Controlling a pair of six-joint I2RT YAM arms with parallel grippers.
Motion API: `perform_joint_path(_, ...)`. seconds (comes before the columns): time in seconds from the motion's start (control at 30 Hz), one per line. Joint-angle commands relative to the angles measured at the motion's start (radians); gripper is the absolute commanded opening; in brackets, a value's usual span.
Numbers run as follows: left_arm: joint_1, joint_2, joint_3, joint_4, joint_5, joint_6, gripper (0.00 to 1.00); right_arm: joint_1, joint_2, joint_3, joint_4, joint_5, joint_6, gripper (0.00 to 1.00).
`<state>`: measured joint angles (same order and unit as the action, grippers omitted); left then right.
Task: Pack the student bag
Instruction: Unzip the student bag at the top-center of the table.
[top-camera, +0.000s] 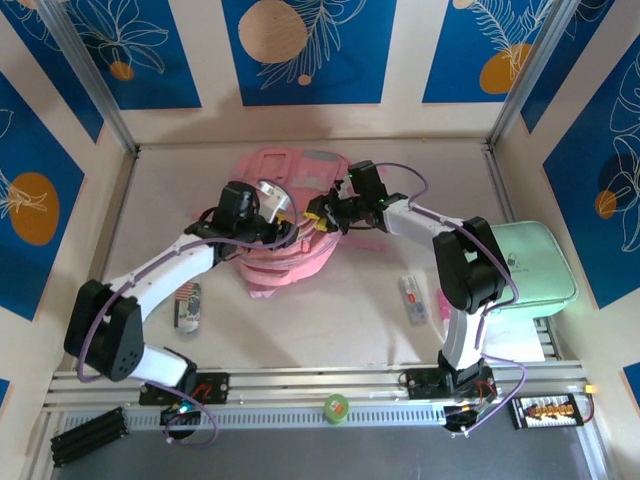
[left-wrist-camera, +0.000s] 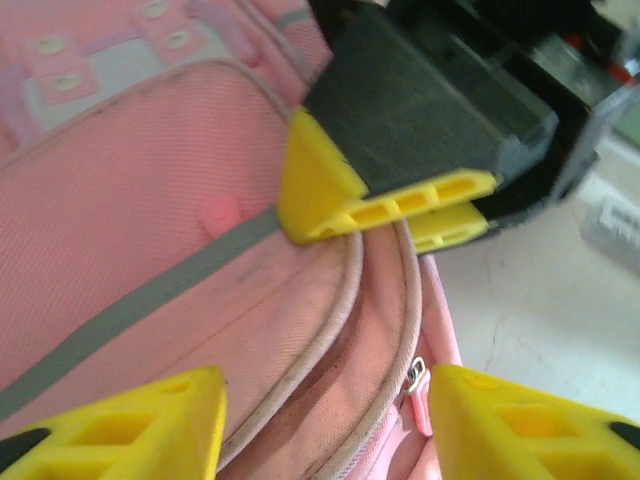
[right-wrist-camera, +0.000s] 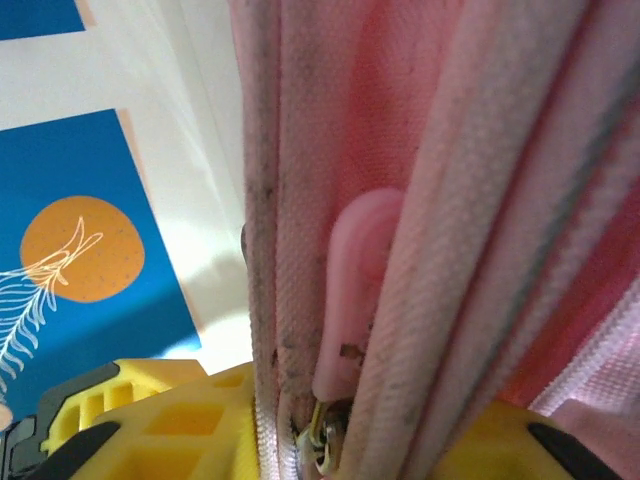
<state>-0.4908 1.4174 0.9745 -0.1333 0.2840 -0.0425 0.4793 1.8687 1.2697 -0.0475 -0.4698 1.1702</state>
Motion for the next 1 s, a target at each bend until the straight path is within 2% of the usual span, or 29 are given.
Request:
perform_joint_path(0.0, -0.035, -0.067, -0.040, -0.010, -0.114, -0.202, 0.59, 0.021, -0.032, 0.049, -0.056, 0.037, -0.051, 0.28)
perform_joint_path(0.13, -0.095, -0.121, -0.056, -0.078, -0.212, -0.351, 0.62, 0.031, -0.035, 0.043, -0.049, 0.050, -0.053, 0.25)
perform_joint_path(0.37, -0.220, -0.075, -0.044, -0.125, -0.331, -0.532, 0.63, 0.045, -0.041, 0.049, -0.045, 0.056, -0.047, 0.24)
perform_joint_path(0.73, -0.287, 0.090, 0.036, -0.123, -0.452, -0.589, 0.38, 0.052, -0.059, 0.076, -0.053, 0.030, -0.069, 0.19)
perform_joint_path(0.97, -0.296, 0.140, 0.080, -0.167, -0.530, -0.620, 0.34, 0.047, -0.081, 0.061, -0.025, 0.006, -0.066, 0.18)
